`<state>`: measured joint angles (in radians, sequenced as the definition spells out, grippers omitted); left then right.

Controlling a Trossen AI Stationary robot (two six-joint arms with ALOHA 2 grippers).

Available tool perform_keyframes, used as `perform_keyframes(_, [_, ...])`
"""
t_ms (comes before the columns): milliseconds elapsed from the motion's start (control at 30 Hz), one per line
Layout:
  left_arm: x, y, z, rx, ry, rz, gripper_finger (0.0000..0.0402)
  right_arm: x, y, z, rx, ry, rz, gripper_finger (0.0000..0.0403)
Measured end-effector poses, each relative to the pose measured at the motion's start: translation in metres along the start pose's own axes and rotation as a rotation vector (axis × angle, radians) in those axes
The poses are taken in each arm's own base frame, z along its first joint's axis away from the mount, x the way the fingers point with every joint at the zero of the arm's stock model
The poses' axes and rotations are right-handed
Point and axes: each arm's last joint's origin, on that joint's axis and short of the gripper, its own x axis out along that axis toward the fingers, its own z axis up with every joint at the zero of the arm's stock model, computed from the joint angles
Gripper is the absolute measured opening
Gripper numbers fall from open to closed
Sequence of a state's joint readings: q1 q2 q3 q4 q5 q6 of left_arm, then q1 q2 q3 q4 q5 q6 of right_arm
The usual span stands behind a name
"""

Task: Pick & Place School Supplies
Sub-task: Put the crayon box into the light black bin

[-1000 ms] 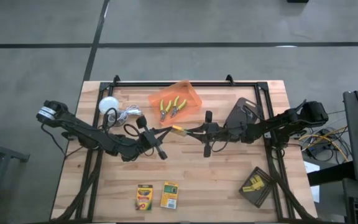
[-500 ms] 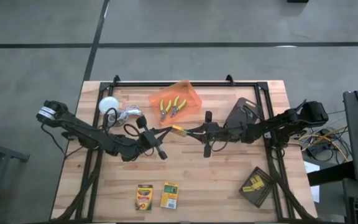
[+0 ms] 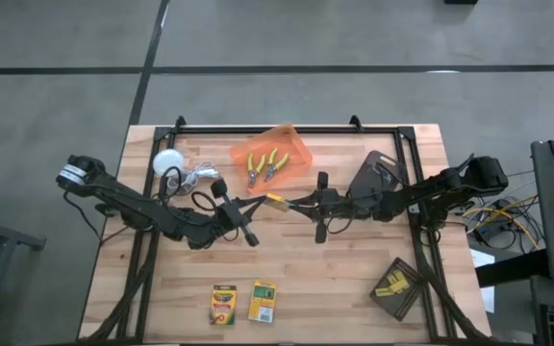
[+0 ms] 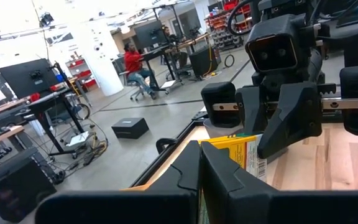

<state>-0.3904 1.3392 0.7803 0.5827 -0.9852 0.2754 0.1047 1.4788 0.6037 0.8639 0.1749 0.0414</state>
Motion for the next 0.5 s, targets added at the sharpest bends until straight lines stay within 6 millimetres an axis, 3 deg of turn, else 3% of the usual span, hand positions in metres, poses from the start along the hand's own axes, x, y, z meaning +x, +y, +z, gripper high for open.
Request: perform_keyframes(500, [0.0000,0.0000,0.0003,0.001,-0.001,0.000,0.0052,0.0000,0.0000,-0.0001,0.000,0.000,0.000,0.0035])
